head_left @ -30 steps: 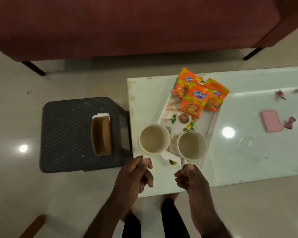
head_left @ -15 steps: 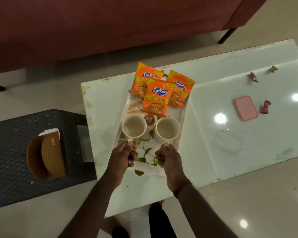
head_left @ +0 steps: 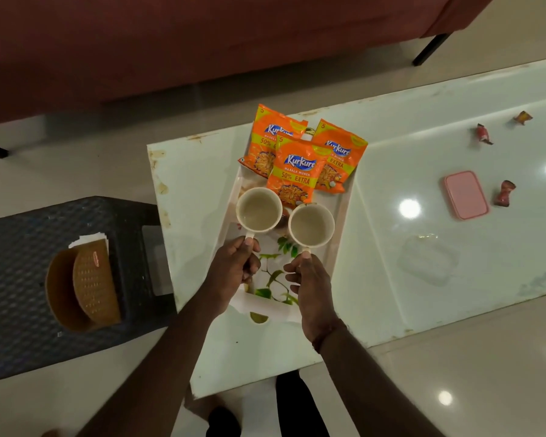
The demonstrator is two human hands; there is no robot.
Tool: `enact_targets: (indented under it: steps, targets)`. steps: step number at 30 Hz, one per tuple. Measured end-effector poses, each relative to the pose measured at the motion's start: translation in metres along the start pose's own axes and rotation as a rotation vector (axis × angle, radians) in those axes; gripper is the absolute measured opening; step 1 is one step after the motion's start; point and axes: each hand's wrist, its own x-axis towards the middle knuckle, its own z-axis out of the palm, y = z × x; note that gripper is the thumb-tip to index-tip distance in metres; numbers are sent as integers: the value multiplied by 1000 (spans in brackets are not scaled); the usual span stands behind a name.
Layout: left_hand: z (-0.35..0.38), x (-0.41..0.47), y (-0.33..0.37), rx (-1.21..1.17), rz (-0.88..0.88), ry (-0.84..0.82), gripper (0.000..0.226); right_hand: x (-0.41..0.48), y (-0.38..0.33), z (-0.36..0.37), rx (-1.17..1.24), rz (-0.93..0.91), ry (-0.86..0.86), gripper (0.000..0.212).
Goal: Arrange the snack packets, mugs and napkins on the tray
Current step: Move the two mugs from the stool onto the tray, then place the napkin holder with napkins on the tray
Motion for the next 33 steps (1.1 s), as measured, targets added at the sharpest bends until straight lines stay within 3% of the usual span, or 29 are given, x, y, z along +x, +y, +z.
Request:
enact_targets:
  steps: [7, 10, 12, 15, 19, 24, 33]
  targets:
    - [-4, -1, 6, 65, 0, -21, 28, -2, -1, 2, 21, -19, 17, 34]
    - [-5, -3, 9, 256, 0, 77, 20, -6, -1, 2, 44, 8, 72, 26]
    - [-6, -11, 10, 431, 17, 186, 28, -13, 0, 4, 26, 6, 156, 30]
    - [-11, -34, 12, 582, 117, 329, 48, -33, 4, 13, -192, -167, 306, 40]
    - [-19, -76, 12, 646, 343, 485, 48, -61, 8, 33, -495, -518, 416, 49]
    - [-46, -119, 3, 759, 477, 609, 45, -92, 19, 72, -617, -666, 314, 60]
    - [-133, -177, -25, 797, 448, 763, 49, -129, 45, 154, -704, -846, 135, 65]
